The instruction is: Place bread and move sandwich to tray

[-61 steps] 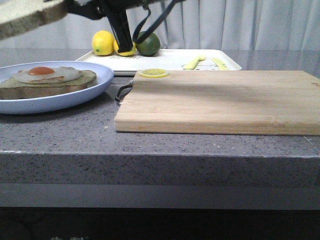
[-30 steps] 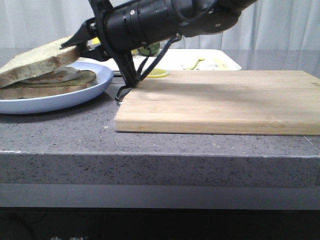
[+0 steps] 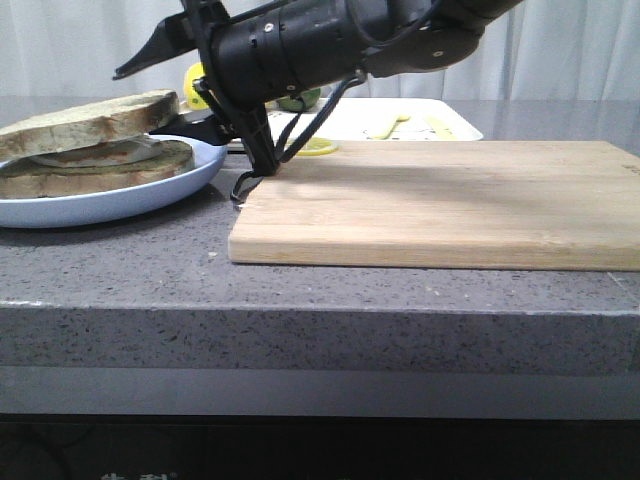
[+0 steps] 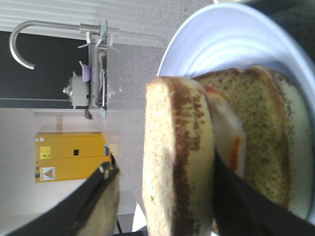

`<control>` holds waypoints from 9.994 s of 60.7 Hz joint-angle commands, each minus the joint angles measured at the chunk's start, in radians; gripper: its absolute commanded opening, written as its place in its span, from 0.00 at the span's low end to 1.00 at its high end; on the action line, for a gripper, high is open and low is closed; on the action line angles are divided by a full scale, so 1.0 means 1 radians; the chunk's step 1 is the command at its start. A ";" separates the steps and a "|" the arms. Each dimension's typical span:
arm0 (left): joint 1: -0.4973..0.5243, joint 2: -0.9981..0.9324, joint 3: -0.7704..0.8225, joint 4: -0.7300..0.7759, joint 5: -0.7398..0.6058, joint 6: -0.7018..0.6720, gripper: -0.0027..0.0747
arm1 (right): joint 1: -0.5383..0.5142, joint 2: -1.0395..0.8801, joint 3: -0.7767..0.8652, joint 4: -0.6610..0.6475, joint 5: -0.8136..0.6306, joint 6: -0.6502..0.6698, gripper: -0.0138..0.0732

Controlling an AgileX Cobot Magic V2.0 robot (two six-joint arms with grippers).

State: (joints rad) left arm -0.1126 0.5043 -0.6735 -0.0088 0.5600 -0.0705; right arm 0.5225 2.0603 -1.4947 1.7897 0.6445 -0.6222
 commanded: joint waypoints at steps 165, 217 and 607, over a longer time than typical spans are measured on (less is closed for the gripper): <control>0.203 0.774 -0.512 -0.356 0.395 0.273 0.67 | -0.089 -1.425 0.659 -1.465 -0.053 0.397 0.69; 0.304 1.111 -0.524 -0.712 0.268 0.457 0.67 | -0.089 -1.425 0.659 -1.465 -0.053 0.397 0.69; -0.136 -0.274 0.291 0.036 -0.364 0.134 0.01 | -0.089 -1.425 0.659 -1.599 0.000 0.397 0.08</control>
State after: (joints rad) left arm -0.2555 0.2820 -0.4279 0.0290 0.3671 0.0947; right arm 0.4379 0.6375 -0.8098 0.1932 0.7115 -0.2153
